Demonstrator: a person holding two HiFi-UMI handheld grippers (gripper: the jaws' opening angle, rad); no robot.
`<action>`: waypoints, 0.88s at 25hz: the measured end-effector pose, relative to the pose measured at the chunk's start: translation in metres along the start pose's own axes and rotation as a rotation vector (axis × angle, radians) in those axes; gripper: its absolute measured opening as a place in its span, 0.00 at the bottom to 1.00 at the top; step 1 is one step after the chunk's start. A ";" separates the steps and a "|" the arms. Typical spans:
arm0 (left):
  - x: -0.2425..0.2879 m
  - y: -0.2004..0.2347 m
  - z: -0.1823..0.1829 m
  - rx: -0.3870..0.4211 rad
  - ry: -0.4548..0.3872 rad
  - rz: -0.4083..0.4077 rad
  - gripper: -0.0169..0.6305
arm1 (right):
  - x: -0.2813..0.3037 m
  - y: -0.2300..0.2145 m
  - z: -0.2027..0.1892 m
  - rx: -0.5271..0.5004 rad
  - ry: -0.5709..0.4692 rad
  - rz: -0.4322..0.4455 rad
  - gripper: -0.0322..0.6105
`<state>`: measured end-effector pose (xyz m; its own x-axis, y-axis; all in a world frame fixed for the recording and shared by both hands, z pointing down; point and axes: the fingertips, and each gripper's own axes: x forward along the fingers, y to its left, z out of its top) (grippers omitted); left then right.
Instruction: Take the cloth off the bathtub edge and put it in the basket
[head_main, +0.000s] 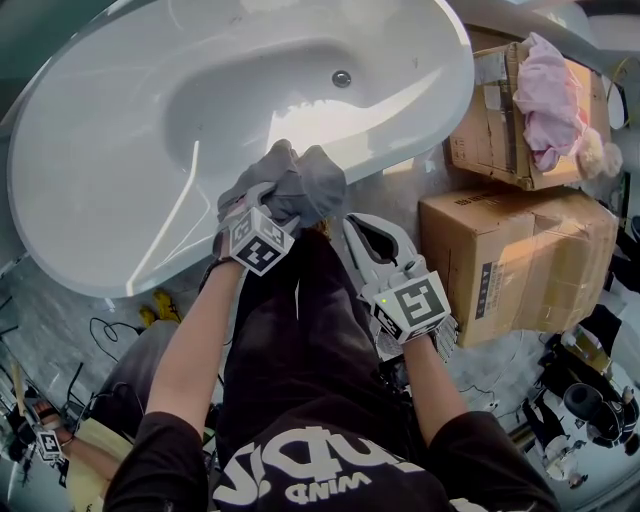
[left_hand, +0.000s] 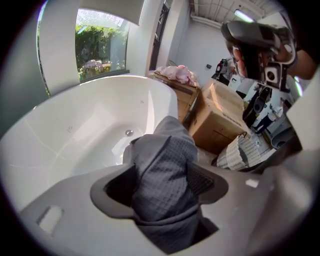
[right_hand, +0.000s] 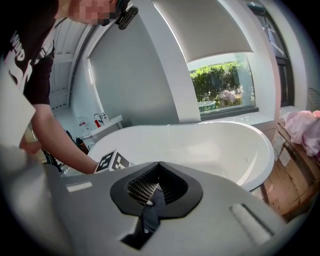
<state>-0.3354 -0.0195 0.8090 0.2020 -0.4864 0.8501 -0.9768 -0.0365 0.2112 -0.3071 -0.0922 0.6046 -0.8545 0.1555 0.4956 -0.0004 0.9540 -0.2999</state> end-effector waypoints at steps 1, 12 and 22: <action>0.001 0.000 0.000 0.002 0.006 -0.010 0.48 | 0.000 -0.001 -0.001 0.003 0.001 -0.002 0.06; 0.015 -0.005 -0.017 0.084 0.097 -0.017 0.59 | 0.001 -0.002 -0.006 0.021 0.007 -0.001 0.06; 0.019 -0.005 -0.018 0.108 0.124 -0.026 0.51 | -0.005 -0.009 -0.011 0.037 0.009 -0.007 0.06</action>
<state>-0.3257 -0.0124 0.8330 0.2281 -0.3730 0.8994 -0.9718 -0.1441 0.1866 -0.2975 -0.0990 0.6142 -0.8495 0.1516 0.5054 -0.0258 0.9448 -0.3267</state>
